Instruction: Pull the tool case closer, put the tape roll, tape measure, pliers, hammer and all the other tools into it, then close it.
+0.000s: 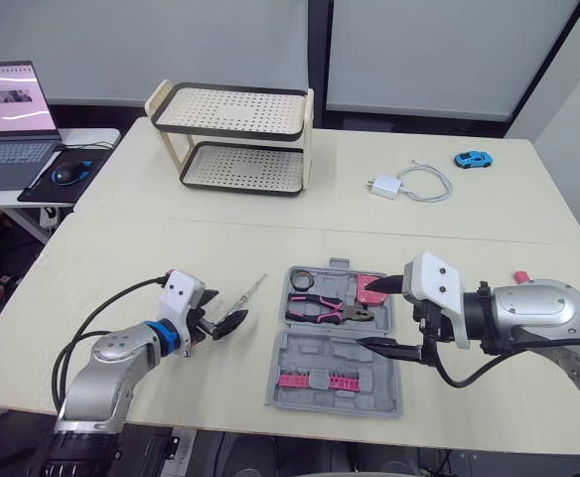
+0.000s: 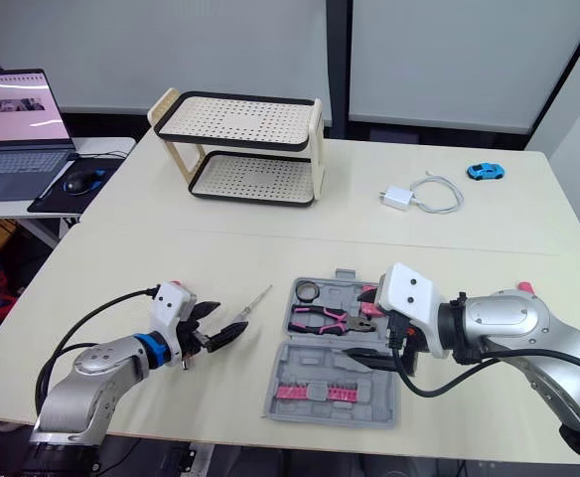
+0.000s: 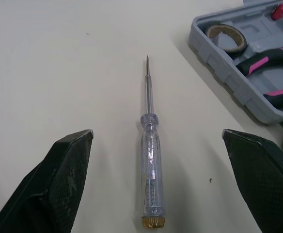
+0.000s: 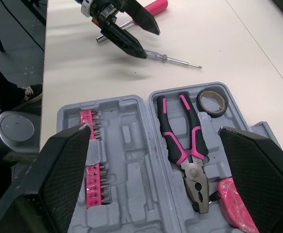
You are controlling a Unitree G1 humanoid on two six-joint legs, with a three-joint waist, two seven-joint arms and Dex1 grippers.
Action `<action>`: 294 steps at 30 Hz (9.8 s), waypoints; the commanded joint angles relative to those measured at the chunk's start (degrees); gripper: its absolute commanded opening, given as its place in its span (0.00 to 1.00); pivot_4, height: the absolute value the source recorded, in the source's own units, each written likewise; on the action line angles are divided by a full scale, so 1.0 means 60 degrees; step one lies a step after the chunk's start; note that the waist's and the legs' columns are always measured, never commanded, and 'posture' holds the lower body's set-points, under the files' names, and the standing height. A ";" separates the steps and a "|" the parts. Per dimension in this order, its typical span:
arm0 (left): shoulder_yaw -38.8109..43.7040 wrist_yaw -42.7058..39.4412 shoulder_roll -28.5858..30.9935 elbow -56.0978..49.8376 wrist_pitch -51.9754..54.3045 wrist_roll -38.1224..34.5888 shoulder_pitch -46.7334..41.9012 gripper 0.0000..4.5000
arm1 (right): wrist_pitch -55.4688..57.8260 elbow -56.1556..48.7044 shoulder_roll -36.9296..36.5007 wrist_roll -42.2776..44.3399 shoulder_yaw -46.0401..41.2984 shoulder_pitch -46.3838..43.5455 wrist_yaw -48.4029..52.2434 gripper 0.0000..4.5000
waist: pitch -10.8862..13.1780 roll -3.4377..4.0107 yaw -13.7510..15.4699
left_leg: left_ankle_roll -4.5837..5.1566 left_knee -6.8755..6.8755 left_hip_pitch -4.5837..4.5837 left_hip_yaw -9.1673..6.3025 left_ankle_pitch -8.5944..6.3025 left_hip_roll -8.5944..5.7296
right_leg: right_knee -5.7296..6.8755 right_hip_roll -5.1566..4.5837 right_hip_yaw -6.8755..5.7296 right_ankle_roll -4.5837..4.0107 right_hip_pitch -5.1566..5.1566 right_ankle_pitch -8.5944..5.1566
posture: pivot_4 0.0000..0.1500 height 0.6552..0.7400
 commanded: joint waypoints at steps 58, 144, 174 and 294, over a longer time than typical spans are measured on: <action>-0.5218 -0.4732 0.0870 -0.1051 -0.0656 0.2549 -0.4272 0.05 | 0.0329 -0.1045 -0.1692 0.0543 -0.2738 0.2875 0.0064 1.00 | 0.0001 0.0002 -0.0030 | 0.0004 -0.0088 0.0011 0.0006 0.0007 0.0006 | -0.0017 0.0012 0.0001 -0.0011 -0.0009 -0.0006 | 1.00 0.94; -0.6126 -0.3969 -0.0536 0.0820 -0.1157 0.3505 -0.3981 0.01 | 0.0458 -0.1409 -0.1404 0.0944 -0.2878 0.3154 -0.0583 1.00 | -0.0006 0.0005 0.0019 | 0.0004 -0.0062 0.0028 -0.0002 0.0009 0.0000 | -0.0008 0.0008 -0.0003 -0.0007 0.0019 -0.0003 | 1.00 0.94; 0.4103 -0.2008 0.1822 -0.0035 -0.0283 -0.0560 0.0848 0.01 | -0.2653 0.1964 0.0390 -0.1765 -0.9151 0.7038 0.0773 1.00 | -0.0006 0.0004 -0.0024 | 0.0005 -0.0101 0.0036 0.0017 0.0008 0.0010 | -0.0018 0.0006 0.0010 -0.0011 0.0003 -0.0006 | 1.00 0.94; -0.1660 -0.4847 0.1351 -0.3301 -0.1335 -0.2304 -0.1959 1.00 | -0.2980 1.0295 -0.0956 -0.4393 -0.3226 0.2211 0.0876 0.67 | -0.0028 0.0049 -0.0086 | -0.0001 -0.0106 0.0097 0.0084 0.0005 0.0018 | -0.0012 0.0004 0.0052 -0.0020 0.0037 -0.0012 | 1.00 0.94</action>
